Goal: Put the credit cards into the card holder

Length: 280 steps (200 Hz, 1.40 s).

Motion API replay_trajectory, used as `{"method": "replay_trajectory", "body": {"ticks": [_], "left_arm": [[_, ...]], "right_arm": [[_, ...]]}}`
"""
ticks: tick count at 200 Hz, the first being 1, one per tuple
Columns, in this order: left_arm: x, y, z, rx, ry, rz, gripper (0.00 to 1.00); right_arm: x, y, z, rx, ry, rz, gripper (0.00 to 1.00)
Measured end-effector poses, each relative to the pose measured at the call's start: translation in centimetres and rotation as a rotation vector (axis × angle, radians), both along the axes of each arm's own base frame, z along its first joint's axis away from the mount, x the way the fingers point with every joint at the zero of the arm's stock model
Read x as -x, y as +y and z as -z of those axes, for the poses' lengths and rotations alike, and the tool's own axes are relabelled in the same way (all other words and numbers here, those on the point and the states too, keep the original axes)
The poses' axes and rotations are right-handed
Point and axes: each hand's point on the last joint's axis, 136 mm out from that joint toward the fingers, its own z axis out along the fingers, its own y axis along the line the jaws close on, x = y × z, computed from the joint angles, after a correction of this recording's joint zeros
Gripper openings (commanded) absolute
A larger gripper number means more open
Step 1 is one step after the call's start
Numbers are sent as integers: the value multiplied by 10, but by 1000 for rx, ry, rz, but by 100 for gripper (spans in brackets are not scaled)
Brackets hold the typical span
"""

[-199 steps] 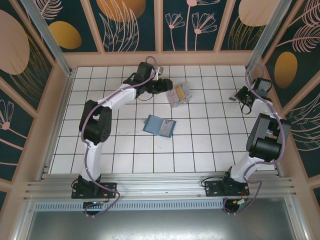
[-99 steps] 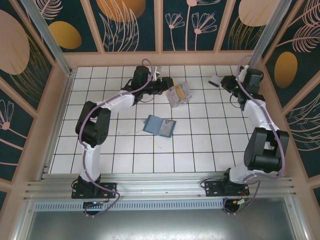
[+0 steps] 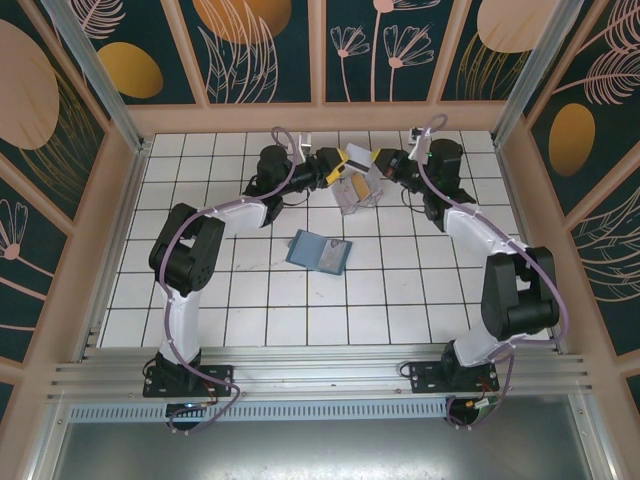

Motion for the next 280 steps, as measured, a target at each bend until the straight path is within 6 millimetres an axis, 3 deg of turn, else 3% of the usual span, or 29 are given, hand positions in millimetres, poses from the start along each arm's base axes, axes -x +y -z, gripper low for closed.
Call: {"method": "replay_trajectory", "body": {"ticks": [37,64,83,101,113,127,157,174,188,220,280], "left_arm": [[0,0,-5,24,9,0,45],[-1,2,-7,37,14,-4,14],[-1,2,-13,47,-10,-1,0],[0,2,-13,32,-27,3,0],[0,1,-10,7,-33,11,0],[1,-3,-7,-46,-44,45,0],[5,-12,-17,-216,-152,161,0],[13,-14,-21,-279,-217,230,0],[25,-14,-15,-307,-240,296,0],[47,-11,2,-340,-218,406,0],[54,-4,4,-350,-224,456,0]], "right_arm": [[-3,12,7,-48,24,-24,0],[0,20,-2,-75,4,-48,0],[-1,20,0,-72,16,-42,1],[0,18,7,-51,33,-40,28],[0,16,12,-11,51,-53,38],[-1,9,11,30,67,-71,43],[-17,-33,-4,110,61,-89,47],[-19,-44,0,137,77,-131,49],[-12,-34,15,147,113,-207,49],[16,10,52,125,212,-399,49],[35,36,42,72,182,-527,45]]}}
